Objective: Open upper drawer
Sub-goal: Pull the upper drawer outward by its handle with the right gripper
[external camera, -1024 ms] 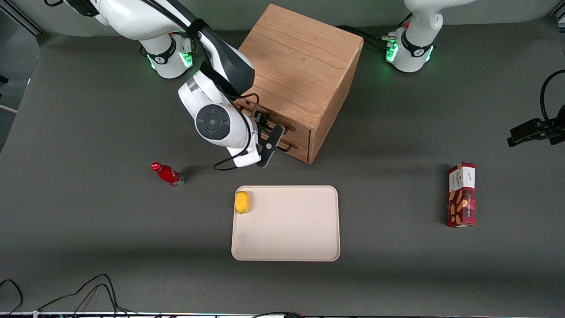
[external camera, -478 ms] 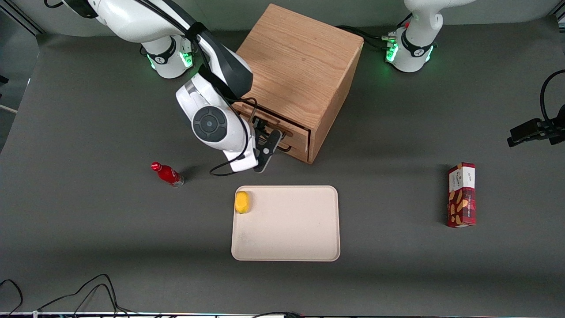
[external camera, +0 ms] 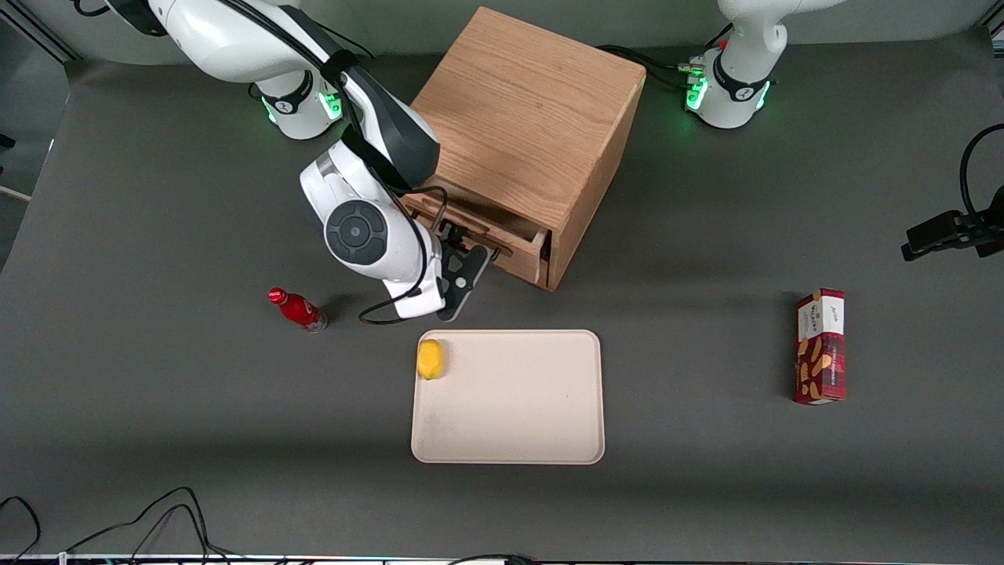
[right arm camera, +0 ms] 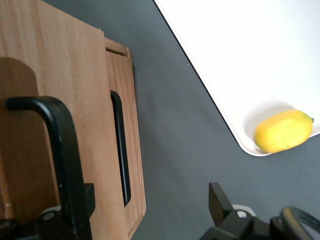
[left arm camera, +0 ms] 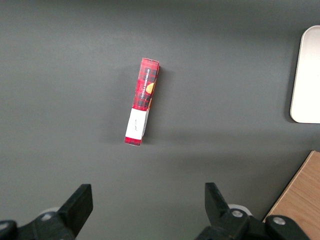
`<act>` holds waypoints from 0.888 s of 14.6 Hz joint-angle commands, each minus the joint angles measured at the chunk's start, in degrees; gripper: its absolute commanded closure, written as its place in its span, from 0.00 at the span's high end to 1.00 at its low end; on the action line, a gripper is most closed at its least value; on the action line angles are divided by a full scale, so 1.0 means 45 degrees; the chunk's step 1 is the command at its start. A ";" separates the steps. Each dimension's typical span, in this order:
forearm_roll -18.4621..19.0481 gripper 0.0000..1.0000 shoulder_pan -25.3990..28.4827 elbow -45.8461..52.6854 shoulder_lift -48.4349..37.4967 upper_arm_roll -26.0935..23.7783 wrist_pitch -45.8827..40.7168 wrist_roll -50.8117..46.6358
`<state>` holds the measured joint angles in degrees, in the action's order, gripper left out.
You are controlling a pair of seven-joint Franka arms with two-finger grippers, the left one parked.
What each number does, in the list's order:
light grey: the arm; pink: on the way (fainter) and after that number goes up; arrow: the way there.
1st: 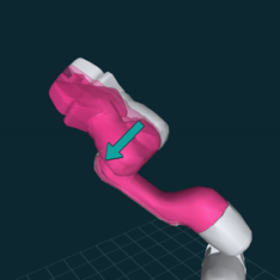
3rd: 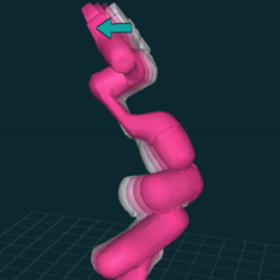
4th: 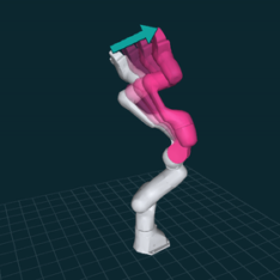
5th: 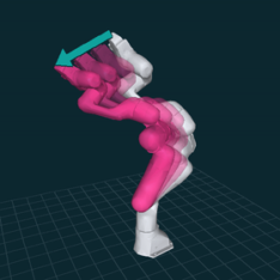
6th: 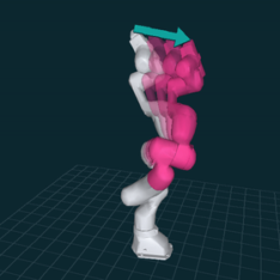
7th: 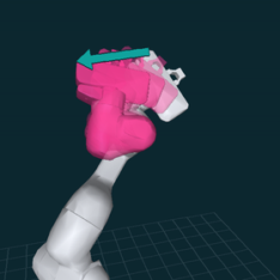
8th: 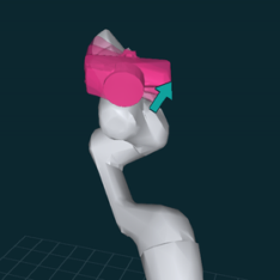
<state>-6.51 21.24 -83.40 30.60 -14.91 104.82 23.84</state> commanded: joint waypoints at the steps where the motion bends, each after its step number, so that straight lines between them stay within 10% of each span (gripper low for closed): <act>1: 0.0526 1.00 0.0084 0.0466 0.0369 0.0111 0.0047 -0.0005; 13: 0.1134 1.00 -0.0599 0.1501 0.1306 0.0111 0.0047 0.0112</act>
<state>-4.21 18.66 -79.16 33.30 -14.55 104.49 24.17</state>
